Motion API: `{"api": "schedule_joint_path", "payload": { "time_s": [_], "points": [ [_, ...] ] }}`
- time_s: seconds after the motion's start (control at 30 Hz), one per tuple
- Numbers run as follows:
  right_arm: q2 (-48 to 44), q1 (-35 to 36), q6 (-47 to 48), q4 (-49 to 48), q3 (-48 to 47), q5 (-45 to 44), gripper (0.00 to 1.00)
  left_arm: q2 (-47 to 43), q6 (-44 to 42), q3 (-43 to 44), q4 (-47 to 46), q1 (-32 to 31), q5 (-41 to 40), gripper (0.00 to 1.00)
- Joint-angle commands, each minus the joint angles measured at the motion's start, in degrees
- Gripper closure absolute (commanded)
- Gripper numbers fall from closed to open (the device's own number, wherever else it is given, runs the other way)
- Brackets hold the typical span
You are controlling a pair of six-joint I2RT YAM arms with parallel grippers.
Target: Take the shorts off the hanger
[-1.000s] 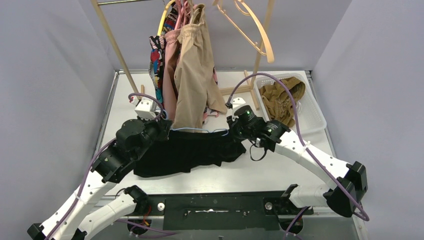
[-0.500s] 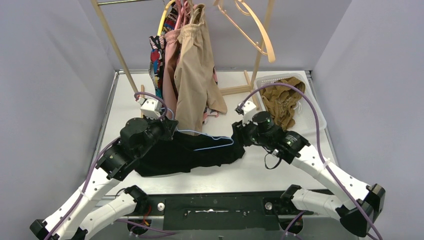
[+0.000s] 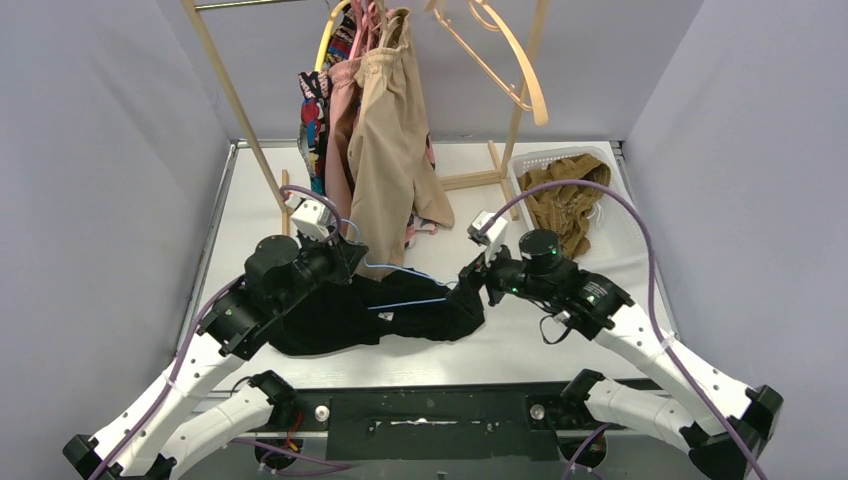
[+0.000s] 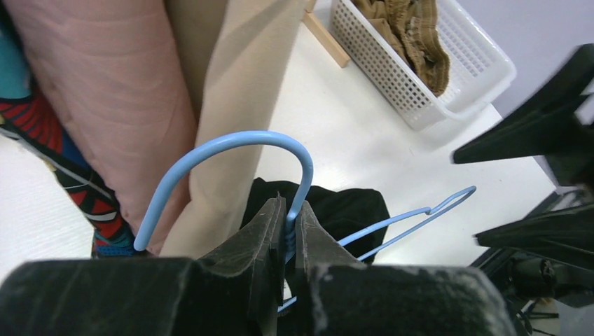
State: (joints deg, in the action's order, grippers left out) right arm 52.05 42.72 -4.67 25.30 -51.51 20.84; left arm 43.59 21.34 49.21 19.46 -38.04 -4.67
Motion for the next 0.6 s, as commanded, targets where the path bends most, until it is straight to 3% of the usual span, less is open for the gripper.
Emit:
{"api": "schedule_joint_path", "payload": {
  "time_s": [0.0,0.13,0.47,0.57],
  "points": [
    [4.8,-0.2,3.7,-1.4,-0.7,7.2,0.26,-0.4,-1.3,0.5,-6.4,0.1,5.6,1.0],
    [7.0,-0.2,5.9,-1.4,-0.7,12.8,0.38,-0.4,-1.8,0.7,-6.3,0.1,5.8,1.0],
    [5.7,-0.3,6.3,0.4,-0.7,11.7,0.94,0.2,-2.9,0.3,-5.8,0.1,5.9,1.0],
    [2.6,-0.3,6.3,0.9,0.1,11.2,0.99,-0.5,-2.7,-0.4,-5.3,0.2,4.9,0.83]
  ]
}}
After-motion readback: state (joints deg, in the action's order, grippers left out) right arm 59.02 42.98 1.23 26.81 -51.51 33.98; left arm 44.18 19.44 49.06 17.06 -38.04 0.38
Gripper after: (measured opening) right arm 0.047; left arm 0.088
